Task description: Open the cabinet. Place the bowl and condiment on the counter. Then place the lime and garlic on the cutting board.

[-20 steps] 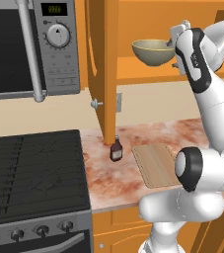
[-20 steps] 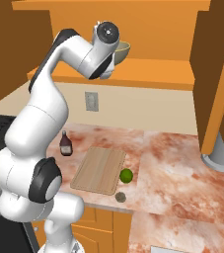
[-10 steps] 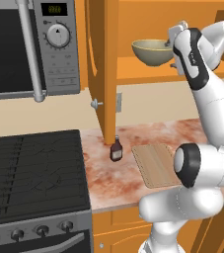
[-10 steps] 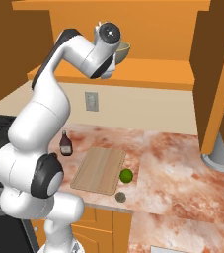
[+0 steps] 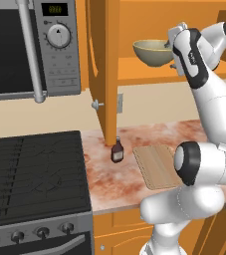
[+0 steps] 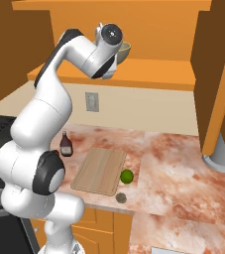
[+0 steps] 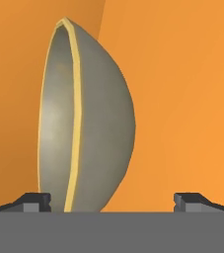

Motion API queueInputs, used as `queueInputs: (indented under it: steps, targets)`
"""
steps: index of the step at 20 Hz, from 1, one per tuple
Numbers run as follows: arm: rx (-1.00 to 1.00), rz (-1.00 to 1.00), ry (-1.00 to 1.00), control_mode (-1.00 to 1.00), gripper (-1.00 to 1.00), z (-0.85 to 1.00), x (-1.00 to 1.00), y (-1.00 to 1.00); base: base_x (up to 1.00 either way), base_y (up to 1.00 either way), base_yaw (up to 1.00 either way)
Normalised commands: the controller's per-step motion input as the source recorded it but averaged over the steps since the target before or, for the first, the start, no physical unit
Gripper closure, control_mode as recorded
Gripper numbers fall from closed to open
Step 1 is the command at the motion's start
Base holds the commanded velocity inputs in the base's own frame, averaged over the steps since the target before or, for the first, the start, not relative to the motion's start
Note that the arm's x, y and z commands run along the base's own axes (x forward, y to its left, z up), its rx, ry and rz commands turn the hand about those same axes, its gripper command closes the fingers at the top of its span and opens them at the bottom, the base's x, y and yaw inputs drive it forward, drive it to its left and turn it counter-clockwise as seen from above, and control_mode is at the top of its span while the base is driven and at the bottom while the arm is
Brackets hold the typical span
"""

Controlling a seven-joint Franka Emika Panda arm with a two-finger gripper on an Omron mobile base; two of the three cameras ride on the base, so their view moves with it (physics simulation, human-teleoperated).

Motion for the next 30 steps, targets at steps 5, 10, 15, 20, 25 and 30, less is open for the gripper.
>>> queueInputs:
  steps: [5,10,15,20,25,30]
  targets:
    - [0.00,0.01,0.00,-1.00,-1.00,-0.04,0.09,0.00,0.00,0.00,0.00]
    - [0.00,0.01,0.00,-1.00,-1.00,-0.01,0.09,0.00,0.00,0.00,0.00]
    - [0.00,0.01,0.00,-1.00,-1.00,0.00,0.10,0.00,0.00,0.00,0.00]
    - [0.00,0.01,0.00,-1.00,-1.00,0.00,0.11,0.00,0.00,0.00,0.00]
    - [0.00,0.01,0.00,-1.00,-1.00,0.00,0.12,0.00,0.00,0.00,0.00]
    - [0.00,0.01,0.00,-1.00,-1.00,-0.01,0.17,0.00,0.00,0.00,0.00]
